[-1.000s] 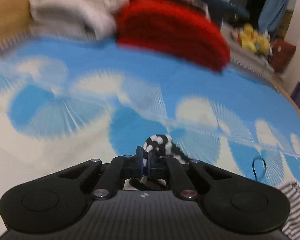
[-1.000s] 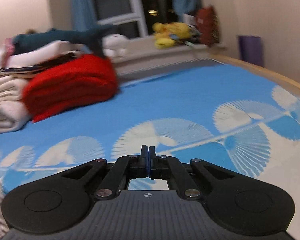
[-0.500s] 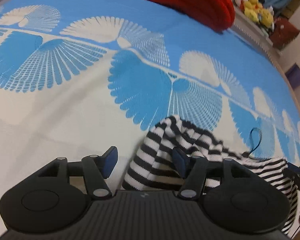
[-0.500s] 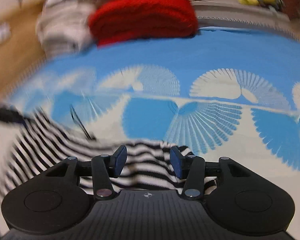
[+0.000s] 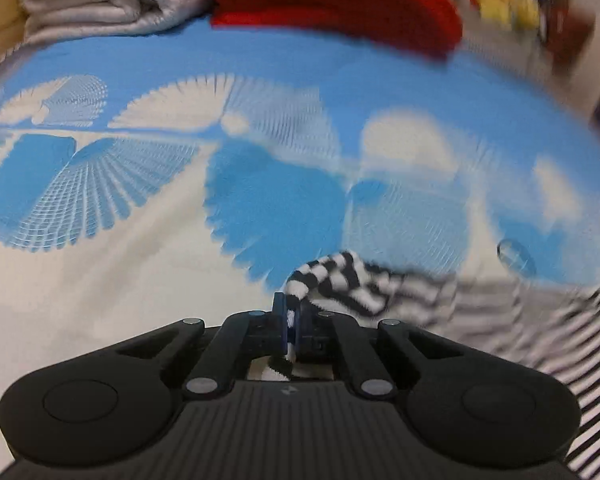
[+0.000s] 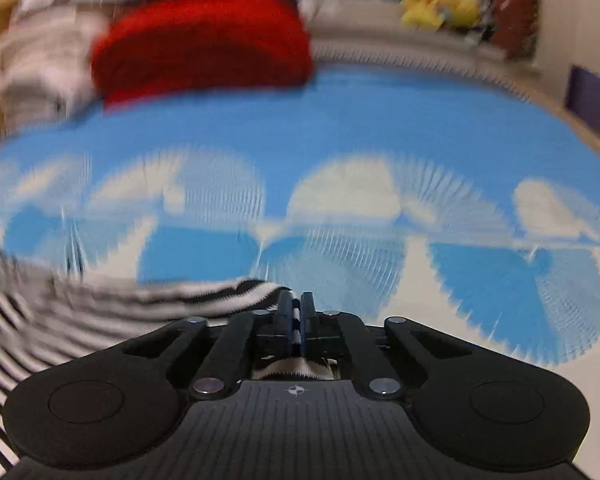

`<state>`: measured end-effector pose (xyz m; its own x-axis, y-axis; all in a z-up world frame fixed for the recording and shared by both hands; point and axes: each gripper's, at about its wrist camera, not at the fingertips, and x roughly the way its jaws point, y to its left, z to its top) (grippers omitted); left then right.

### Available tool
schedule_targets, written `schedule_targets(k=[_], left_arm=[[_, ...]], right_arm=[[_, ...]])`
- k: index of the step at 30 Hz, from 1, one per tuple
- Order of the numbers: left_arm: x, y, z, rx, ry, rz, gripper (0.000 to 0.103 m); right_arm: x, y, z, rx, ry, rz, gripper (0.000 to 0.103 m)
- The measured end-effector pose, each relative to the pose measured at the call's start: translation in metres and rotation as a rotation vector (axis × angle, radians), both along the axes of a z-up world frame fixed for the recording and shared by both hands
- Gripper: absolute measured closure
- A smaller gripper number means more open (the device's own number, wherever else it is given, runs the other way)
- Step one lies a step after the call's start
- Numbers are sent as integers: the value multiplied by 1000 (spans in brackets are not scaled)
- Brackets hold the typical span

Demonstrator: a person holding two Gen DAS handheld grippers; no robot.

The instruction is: Fold small clothes

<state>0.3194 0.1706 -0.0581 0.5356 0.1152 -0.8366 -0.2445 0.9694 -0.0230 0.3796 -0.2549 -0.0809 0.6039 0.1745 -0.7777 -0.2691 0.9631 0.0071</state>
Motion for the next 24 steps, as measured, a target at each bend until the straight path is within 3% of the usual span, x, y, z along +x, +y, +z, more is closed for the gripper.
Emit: schedule_targets(k=[1,2,3,5,7,9,11,14,18,21,24], left_arm=[[1,-5,-8,19,67,-26,83],[0,-10,-10,40,103,-53,79],[-3,-15,-2,83,110,-75,76],[-14,-11,28,79,43,-69,75],[-30,2,58,-19,-22,-47,67],[-47,18,81,-105,-5,3,67],[-72,27,97,-135,9,29,67],[-120,33,106,-190,-8,60,65],[-173,35,75,-266,27,154,65],[-185,33,37,-368,180,170,65],[-186,37,26,-451,194,177,59]], right_arm=[[0,3,-10,-47,49,-3,73],[-5,3,-13,-83,47,-13,59],[-7,1,-9,-98,33,-33,55],[-12,-15,8,-51,42,-99,53],[-27,-39,34,50,16,-167,53],[-43,-63,60,111,-14,-217,53],[-65,-90,85,181,-37,-279,53],[-97,-121,95,295,9,-301,51],[-132,-140,57,334,156,-318,46],[-140,-145,26,349,313,-359,47],[-147,-146,25,357,291,-364,47]])
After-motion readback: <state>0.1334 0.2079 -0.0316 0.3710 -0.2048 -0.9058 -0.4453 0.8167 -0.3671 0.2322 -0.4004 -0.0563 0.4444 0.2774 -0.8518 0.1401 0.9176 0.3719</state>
